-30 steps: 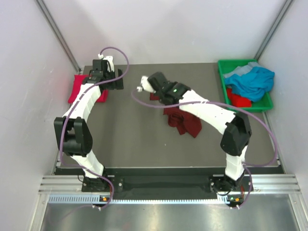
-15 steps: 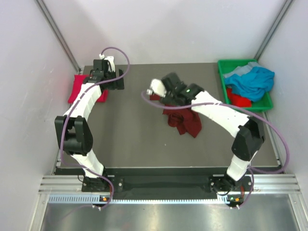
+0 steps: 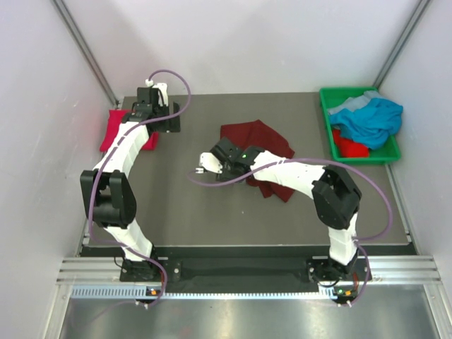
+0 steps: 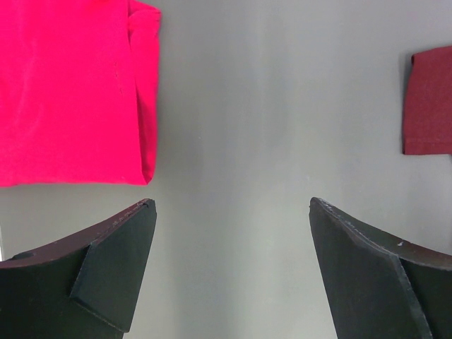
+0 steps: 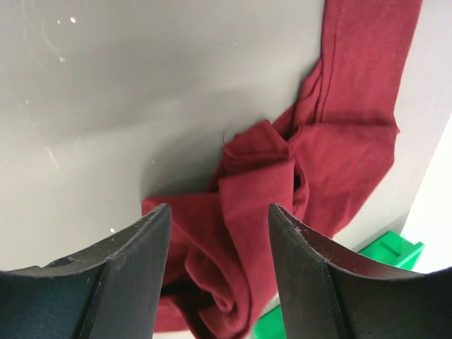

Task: Fold and stack the t-shirts
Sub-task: Flatten the tshirt out

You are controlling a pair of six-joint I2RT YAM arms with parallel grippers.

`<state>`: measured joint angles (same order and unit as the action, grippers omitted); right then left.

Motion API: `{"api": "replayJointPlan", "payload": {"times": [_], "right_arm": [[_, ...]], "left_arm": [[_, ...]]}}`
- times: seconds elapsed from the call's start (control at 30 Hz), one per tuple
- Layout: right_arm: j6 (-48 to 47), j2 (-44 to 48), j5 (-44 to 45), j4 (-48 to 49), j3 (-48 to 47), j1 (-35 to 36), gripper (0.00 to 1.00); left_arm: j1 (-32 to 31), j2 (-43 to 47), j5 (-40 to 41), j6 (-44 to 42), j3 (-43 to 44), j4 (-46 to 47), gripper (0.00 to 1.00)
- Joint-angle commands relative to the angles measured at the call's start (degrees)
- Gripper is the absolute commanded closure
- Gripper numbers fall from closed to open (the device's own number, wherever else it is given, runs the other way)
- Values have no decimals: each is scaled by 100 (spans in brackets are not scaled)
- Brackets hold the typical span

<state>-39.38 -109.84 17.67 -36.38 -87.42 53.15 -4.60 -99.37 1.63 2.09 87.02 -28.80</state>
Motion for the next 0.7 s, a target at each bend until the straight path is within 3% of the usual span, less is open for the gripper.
{"api": "replayJointPlan", "payload": {"times": [0.0, 0.43, 0.67], "right_arm": [[44, -116, -36, 421, -206, 82, 43], [-483, -477, 1070, 904, -249, 82, 49], [-650, -450, 1335, 1002, -232, 82, 60]], "left_arm": [[-6, 58, 101, -94, 227, -82, 6], [3, 23, 101, -33, 227, -82, 6], [-6, 23, 101, -24, 210, -73, 6]]}}
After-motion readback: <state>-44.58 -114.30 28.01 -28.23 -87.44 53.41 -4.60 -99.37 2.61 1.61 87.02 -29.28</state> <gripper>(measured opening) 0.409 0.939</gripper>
